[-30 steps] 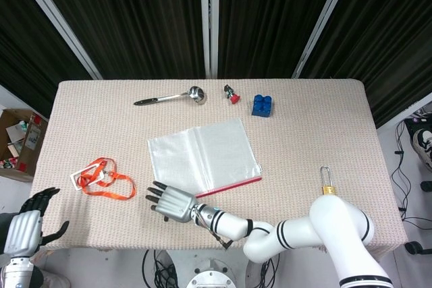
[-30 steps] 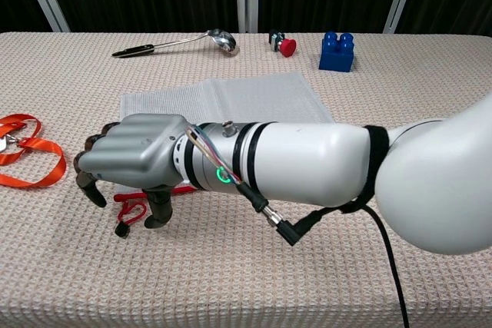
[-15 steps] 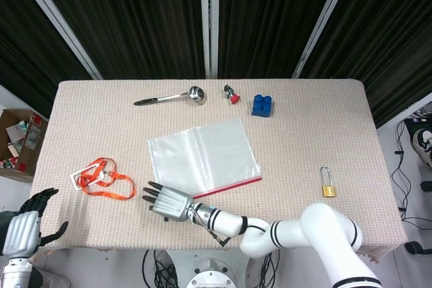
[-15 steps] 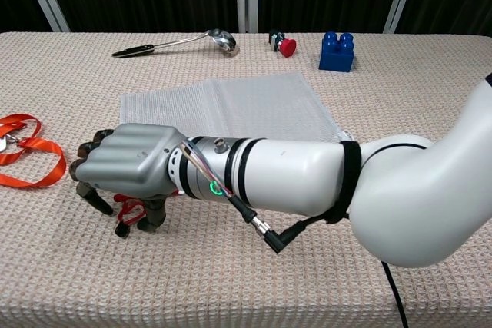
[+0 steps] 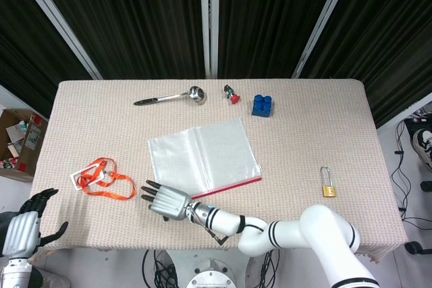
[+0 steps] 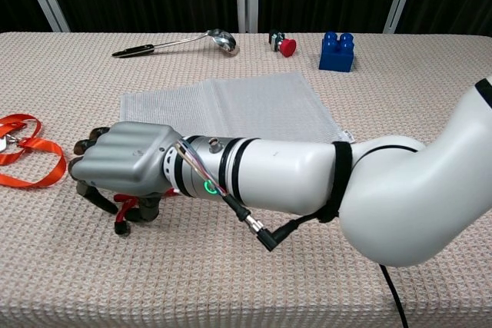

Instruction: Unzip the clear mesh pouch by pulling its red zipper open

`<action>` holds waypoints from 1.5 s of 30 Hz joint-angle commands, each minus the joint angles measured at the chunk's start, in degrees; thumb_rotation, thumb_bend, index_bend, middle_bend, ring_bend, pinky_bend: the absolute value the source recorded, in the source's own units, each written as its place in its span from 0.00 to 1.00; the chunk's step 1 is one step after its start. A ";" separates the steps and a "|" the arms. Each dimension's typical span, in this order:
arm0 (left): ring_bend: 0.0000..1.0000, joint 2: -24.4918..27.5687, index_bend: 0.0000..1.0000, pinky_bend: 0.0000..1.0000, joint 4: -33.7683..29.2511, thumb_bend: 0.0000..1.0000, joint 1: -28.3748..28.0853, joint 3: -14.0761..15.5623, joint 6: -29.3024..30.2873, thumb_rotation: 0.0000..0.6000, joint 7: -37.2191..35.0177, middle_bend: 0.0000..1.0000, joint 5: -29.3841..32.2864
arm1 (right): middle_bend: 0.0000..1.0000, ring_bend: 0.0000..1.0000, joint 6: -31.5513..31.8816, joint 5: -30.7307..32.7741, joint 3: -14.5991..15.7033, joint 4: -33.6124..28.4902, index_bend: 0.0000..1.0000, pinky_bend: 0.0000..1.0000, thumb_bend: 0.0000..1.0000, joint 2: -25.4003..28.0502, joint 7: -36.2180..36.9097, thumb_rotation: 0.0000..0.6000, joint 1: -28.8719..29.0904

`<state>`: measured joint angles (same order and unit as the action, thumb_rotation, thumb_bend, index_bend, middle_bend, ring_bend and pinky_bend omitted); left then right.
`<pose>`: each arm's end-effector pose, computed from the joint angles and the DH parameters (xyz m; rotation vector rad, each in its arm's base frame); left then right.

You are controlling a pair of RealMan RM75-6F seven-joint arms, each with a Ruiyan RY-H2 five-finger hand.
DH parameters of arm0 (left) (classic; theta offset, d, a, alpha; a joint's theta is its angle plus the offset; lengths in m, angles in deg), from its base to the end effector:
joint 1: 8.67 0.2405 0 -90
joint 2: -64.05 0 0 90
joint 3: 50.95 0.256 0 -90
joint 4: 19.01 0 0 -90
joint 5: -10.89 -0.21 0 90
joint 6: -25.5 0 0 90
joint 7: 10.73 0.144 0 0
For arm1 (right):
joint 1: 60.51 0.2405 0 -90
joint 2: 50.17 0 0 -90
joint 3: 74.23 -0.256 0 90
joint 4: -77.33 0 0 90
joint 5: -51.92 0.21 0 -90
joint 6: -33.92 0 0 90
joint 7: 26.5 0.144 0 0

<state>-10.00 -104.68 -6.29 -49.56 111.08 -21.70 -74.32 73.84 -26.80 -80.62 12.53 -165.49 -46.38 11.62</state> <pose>-0.3404 0.1237 0.1043 -1.2270 -1.2140 -0.9469 0.0377 -0.2789 -0.1788 2.6205 -0.2872 1.0095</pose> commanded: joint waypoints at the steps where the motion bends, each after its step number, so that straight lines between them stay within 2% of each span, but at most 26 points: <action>1: 0.11 -0.05 0.17 0.15 0.08 0.24 -0.02 -0.02 -0.06 1.00 -0.09 0.14 0.02 | 0.15 0.00 -0.24 -0.25 -0.22 0.24 0.53 0.00 0.33 -0.19 0.06 1.00 -0.08; 4: 0.11 -0.09 0.17 0.15 0.18 0.24 -0.02 -0.06 -0.08 1.00 -0.26 0.14 0.02 | 0.16 0.00 0.01 -1.06 -0.29 0.36 0.57 0.00 0.35 -0.45 0.44 1.00 -0.28; 10: 0.11 -0.42 0.17 0.15 0.46 0.24 -0.48 -0.32 -0.19 1.00 -2.04 0.14 -0.61 | 0.17 0.00 2.76 -3.78 -0.23 -1.18 0.66 0.00 0.46 0.39 2.28 1.00 -1.47; 14: 0.11 -0.75 0.17 0.16 0.83 0.23 -1.94 -0.44 -1.11 1.00 -6.26 0.14 -2.45 | 0.18 0.00 5.96 -6.31 -0.18 -3.61 0.73 0.00 0.48 2.13 3.28 1.00 -2.64; 20: 0.11 -2.32 0.17 0.16 2.25 0.22 -5.53 -1.45 -2.57 1.00 -13.22 0.14 -5.67 | 0.19 0.00 10.19 -8.90 -0.36 -8.26 0.78 0.00 0.49 5.77 3.05 1.00 -4.62; 26: 0.11 -5.19 0.18 0.16 3.77 0.22 -11.23 -3.83 -4.16 1.00 -17.45 0.14 -9.20 | 0.19 0.00 13.34 -10.41 -0.69 -12.86 0.81 0.00 0.50 9.84 2.91 1.00 -6.65; 32: 0.11 -9.59 0.22 0.16 7.20 0.22 -17.65 -6.45 -6.66 1.00 -17.34 0.14 -11.26 | 0.19 0.00 16.30 -12.18 -0.74 -16.16 0.82 0.00 0.50 13.43 4.51 1.00 -8.54; 38: 0.11 -12.33 0.27 0.16 8.56 0.23 -22.57 -6.59 -9.69 1.00 -16.61 0.14 -12.62 | 0.19 0.00 18.37 -13.50 -1.09 -17.81 0.82 0.00 0.50 15.88 5.49 1.00 -9.85; 45: 0.11 -14.01 0.34 0.16 7.60 0.24 -25.79 -6.15 -10.85 1.00 -15.98 0.14 -13.24 | 0.19 0.00 19.79 -14.22 -2.24 -17.88 0.83 0.00 0.50 16.18 6.99 1.00 -10.35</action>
<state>-23.76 -96.91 -31.78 -55.78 100.45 -37.92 -87.51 93.51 -40.93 -82.71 -5.42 -149.27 -39.56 1.31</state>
